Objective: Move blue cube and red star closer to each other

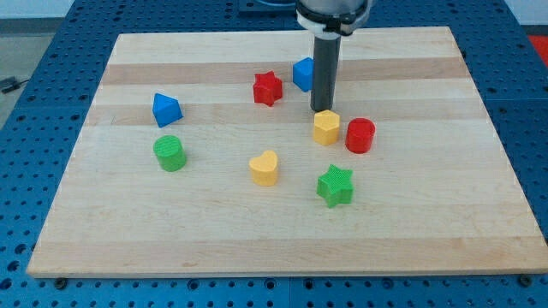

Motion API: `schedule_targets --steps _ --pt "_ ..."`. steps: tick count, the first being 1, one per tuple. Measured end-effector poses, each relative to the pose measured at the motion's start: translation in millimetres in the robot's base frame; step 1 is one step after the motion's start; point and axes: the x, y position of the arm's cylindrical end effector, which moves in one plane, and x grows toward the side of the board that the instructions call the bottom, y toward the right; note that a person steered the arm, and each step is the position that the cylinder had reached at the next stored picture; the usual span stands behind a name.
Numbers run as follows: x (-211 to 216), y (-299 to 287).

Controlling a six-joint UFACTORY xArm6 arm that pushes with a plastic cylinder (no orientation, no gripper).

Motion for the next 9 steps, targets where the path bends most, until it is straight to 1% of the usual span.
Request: schedule_targets --steps 4,7,8,9 --pt "2 -93" --pt "-23 -93" --pt "-30 -82" --pt "-26 -67"
